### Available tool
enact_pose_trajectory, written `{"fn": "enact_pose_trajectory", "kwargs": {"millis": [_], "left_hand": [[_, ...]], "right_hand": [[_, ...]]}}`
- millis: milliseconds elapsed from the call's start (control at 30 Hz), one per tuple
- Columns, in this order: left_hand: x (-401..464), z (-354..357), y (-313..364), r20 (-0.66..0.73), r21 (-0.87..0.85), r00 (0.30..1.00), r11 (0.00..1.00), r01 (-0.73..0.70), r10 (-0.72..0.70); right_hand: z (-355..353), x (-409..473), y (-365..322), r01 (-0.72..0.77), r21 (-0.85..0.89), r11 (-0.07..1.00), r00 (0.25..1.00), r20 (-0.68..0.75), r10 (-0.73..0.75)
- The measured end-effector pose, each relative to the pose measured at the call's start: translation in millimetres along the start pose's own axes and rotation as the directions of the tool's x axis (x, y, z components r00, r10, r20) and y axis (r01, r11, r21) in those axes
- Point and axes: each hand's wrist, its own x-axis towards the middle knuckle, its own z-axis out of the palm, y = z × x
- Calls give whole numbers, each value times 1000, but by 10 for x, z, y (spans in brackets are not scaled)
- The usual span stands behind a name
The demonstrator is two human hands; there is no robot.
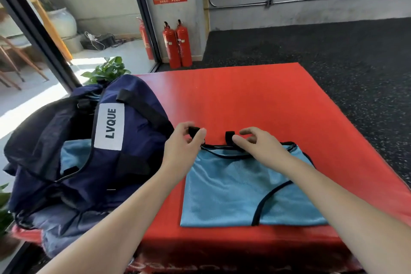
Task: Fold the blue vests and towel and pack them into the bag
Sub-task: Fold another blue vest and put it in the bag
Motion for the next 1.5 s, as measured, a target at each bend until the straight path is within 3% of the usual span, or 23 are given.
{"fn": "enact_pose_trajectory", "kwargs": {"millis": [133, 233, 400, 533, 733, 867, 1133, 1333, 1500], "left_hand": [[75, 61, -96, 113, 184, 973, 958, -219, 201], [156, 73, -234, 215, 456, 910, 787, -415, 355], [236, 69, -323, 303, 689, 887, 563, -457, 349], [298, 17, -296, 349, 729, 898, 525, -439, 268], [420, -90, -333, 429, 678, 875, 561, -475, 223], [508, -102, -401, 406, 586, 868, 647, -487, 285], [414, -73, -356, 495, 501, 815, 668, -550, 301], [417, -80, -351, 389, 509, 875, 725, -465, 288], [399, -27, -398, 300, 542, 907, 730, -418, 297]], "right_hand": [[-55, 33, -39, 27, 66, 997, 998, 56, -30], [-83, 70, 31, 86, -48, 995, 992, 94, -81], [-190, 133, 185, 152, -184, 971, 965, 240, -105], [-326, 188, 292, 145, -275, 950, 967, 243, -77], [-453, 250, 450, 144, -312, 939, 983, 152, -100], [-542, 256, 487, 202, -333, 921, 971, 194, -142], [-628, 244, 606, 183, -382, 906, 971, 214, -106], [-623, 250, 631, 187, -415, 890, 970, 220, -102], [-615, 236, 656, 153, -358, 921, 986, 114, -119]]}}
